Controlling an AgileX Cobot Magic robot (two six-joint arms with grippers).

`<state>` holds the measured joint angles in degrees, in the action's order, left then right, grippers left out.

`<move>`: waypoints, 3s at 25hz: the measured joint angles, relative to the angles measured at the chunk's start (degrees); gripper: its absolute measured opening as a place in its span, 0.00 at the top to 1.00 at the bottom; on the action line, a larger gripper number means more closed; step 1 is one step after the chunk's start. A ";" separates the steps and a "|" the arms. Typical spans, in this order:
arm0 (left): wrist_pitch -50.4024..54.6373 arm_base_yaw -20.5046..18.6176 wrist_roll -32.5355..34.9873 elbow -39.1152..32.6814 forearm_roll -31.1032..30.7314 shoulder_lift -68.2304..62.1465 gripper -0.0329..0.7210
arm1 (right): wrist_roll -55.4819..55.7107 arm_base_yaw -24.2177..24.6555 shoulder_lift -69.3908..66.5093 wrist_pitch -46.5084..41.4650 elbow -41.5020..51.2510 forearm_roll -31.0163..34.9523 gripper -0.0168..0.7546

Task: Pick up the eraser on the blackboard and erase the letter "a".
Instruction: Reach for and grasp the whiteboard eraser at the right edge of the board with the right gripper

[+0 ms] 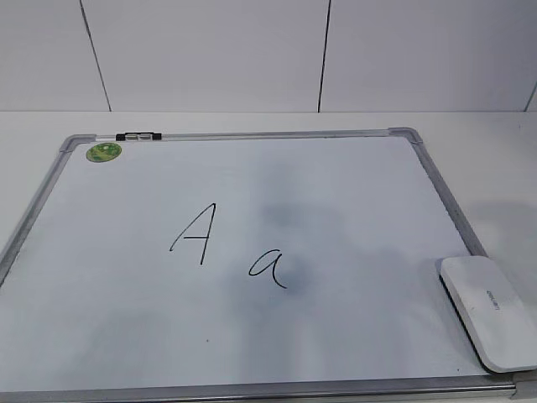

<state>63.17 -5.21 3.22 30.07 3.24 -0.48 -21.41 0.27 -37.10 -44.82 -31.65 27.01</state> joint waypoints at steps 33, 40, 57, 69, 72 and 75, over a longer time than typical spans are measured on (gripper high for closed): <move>0.00 0.00 0.00 0.00 0.00 0.00 0.71 | 10.04 -2.94 -30.65 -17.17 -16.75 -7.83 0.17; -0.09 0.00 0.00 0.00 0.00 0.00 0.71 | 16.74 -6.66 -35.56 -18.79 -20.64 -16.59 0.12; -0.09 0.00 0.00 0.00 0.00 0.00 0.71 | 27.08 -12.66 -45.54 -18.36 -22.83 -22.18 0.12; -0.09 0.00 0.00 0.00 0.00 0.00 0.71 | 29.15 -12.66 -51.49 -15.35 -22.83 -22.32 0.12; -0.09 0.00 0.00 0.00 0.00 0.00 0.71 | 30.00 -12.70 -52.26 -14.48 -22.83 -23.07 0.12; -0.09 0.00 0.00 0.00 0.00 0.00 0.71 | 31.23 -12.79 -52.59 -13.98 -22.83 -24.52 0.12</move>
<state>63.08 -5.21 3.22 30.07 3.24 -0.48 9.83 -12.52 -89.69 -58.79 -54.48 2.49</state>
